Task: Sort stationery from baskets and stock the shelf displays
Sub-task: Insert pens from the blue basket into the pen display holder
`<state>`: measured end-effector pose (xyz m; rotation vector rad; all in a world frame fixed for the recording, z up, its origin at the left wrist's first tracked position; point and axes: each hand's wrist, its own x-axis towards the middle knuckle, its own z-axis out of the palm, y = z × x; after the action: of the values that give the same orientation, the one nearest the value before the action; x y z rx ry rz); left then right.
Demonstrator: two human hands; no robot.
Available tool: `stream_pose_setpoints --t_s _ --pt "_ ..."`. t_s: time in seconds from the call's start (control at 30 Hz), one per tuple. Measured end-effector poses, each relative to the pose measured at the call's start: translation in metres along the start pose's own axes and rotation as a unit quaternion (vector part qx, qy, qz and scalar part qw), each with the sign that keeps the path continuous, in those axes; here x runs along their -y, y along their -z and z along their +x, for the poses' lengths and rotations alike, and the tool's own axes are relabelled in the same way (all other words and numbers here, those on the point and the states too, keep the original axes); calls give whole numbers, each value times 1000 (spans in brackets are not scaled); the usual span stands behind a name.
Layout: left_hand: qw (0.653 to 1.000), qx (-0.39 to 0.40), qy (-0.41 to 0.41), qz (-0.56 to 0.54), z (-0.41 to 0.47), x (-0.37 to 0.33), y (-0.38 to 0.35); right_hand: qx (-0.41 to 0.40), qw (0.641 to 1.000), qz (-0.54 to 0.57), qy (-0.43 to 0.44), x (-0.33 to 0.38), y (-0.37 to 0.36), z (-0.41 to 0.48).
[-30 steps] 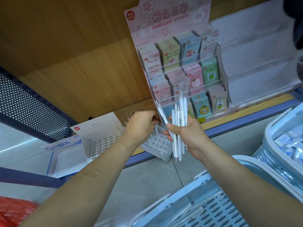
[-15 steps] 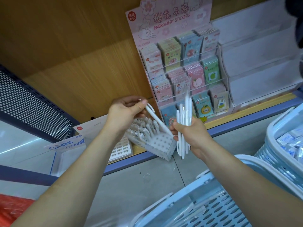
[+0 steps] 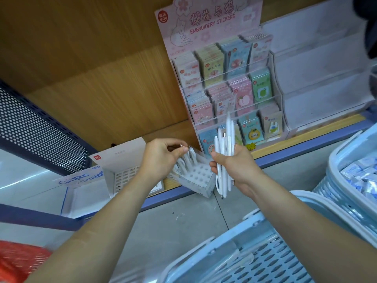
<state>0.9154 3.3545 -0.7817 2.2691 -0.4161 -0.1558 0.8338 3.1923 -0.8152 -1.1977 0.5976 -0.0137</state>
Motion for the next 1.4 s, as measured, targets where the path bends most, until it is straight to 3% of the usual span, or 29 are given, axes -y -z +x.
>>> stream_pose_setpoints --t_s 0.3,0.5,0.77,0.97,1.03,1.1,1.27,1.4 --pt "1000 -17 -17 15 3 3 -6 7 1000 -11 0 2 1 0" --pt "985 40 -64 153 4 13 -8 -9 1000 14 -5 0 2 3" --pt "976 -49 13 210 8 9 -18 19 995 93 -20 4 1 1" --pt "962 -40 17 270 4 6 -27 36 986 158 -28 5 4 -1" --pt "970 -61 -3 237 -1 3 -26 45 983 174 -29 6 4 -2" --pt "988 -75 -16 133 -11 -6 -23 52 977 203 -35 9 4 -2" --pt "992 112 59 -9 -42 -25 -33 56 957 283 -40 15 6 -2" --pt "967 97 134 -193 -55 -35 -41 42 957 283 -45 16 7 -1"
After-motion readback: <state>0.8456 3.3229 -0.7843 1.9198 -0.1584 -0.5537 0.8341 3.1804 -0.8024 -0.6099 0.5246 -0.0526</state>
